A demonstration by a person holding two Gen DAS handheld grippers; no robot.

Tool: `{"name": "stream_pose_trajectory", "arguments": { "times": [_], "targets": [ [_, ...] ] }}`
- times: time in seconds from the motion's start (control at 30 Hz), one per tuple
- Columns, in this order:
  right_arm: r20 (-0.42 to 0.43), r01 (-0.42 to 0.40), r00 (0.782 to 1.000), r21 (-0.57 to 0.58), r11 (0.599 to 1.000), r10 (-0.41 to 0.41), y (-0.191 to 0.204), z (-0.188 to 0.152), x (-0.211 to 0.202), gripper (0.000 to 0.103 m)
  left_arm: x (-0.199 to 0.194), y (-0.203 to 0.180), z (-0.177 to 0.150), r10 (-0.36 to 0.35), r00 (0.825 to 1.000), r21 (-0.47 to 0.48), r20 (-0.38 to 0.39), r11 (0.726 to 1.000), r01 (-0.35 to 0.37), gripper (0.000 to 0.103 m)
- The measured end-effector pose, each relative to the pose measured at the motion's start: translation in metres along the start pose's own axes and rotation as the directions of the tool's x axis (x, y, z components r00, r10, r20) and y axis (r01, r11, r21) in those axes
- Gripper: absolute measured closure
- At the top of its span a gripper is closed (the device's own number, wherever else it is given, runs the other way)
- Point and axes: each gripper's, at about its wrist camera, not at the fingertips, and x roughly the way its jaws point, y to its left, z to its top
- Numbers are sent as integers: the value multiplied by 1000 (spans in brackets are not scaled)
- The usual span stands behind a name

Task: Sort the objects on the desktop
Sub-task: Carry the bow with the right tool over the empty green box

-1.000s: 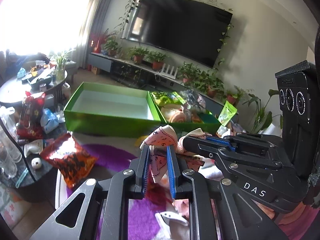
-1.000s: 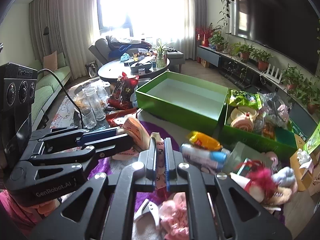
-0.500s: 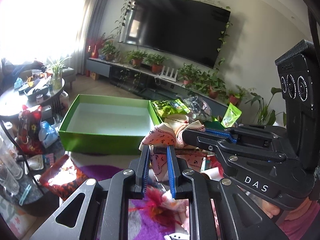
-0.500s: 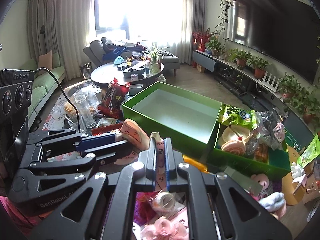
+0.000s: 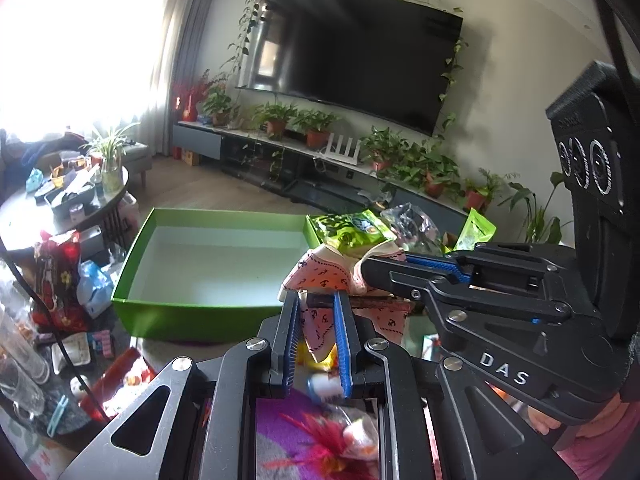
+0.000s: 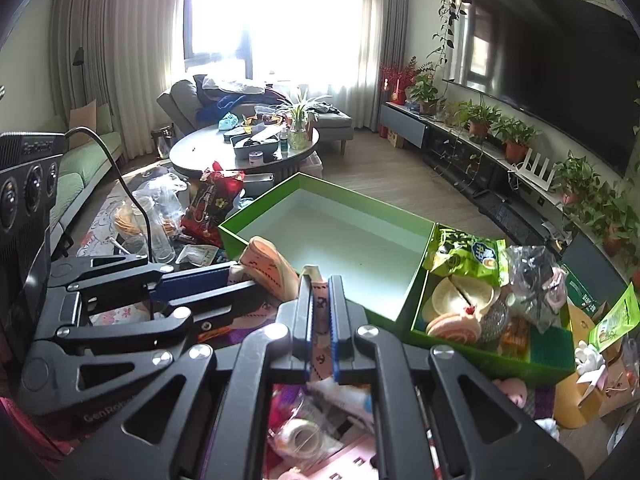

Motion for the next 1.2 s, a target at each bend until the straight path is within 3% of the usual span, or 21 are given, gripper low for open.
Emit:
{"name": "stream_pose_trajectory", "arguments": {
  "times": [0.63,1.2],
  "targets": [
    [-49,37,998,-20,999,-38,-31,27,69,96,73,21,16,31,998,8,-60,1000,-30,87],
    [-147,49,988,0,999,-48,-54,16,128,96,132,26,4,85,984,24,-159,996,-82,87]
  ]
}}
